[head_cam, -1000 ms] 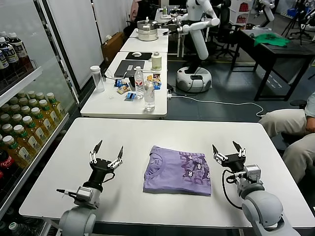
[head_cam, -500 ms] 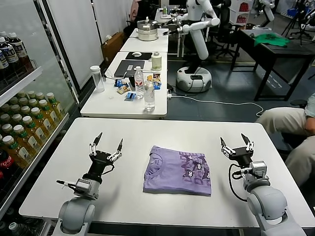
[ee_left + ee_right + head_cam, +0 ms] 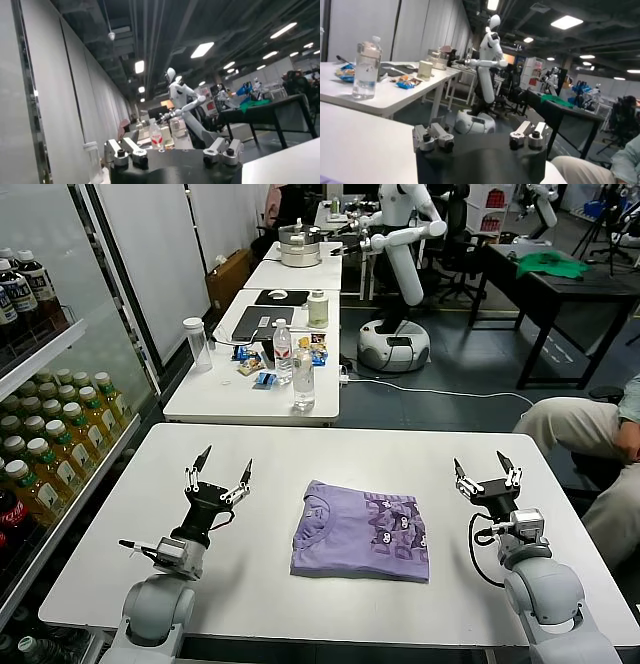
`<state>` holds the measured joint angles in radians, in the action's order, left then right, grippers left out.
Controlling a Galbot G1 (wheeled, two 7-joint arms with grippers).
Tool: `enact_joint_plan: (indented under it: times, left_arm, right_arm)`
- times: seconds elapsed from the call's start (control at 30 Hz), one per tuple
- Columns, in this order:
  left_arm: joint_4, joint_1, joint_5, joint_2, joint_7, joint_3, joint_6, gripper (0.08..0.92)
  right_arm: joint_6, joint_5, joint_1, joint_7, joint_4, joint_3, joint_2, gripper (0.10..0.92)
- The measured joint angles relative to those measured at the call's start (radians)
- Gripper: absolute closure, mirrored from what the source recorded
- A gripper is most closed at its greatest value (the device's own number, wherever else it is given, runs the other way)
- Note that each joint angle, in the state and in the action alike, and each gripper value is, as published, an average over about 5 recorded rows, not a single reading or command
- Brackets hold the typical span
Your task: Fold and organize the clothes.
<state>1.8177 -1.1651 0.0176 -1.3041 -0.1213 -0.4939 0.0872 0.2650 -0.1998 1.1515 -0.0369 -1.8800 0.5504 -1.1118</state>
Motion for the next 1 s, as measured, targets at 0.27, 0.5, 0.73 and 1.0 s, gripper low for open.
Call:
enact_joint_plan:
  times: [0.27, 0.5, 0.73, 1.0]
  left_arm:
    - [-0.013, 0.012, 0.029, -0.001, -0.040, -0.008, 0.021, 0.177]
    - [-0.033, 0.028, 0.043, 0.001, -0.071, -0.031, 0.041, 0.177]
    - [-0.051, 0.047, 0.041, 0.013, -0.062, -0.034, 0.061, 0.177]
    - [-0.064, 0.076, 0.018, 0.018, -0.042, -0.033, 0.107, 0.177]
  right_arm:
    - [-0.007, 0.006, -0.020, 0.005, 0.021, -0.012, 0.003, 0.203]
    - [-0.011, 0.041, -0.020, 0.005, 0.016, -0.007, 0.012, 0.203]
    - [-0.029, 0.090, -0.037, -0.001, 0.034, -0.011, 0.013, 0.203]
    - [-0.044, 0.132, -0.071, 0.002, 0.074, -0.031, -0.003, 0.203]
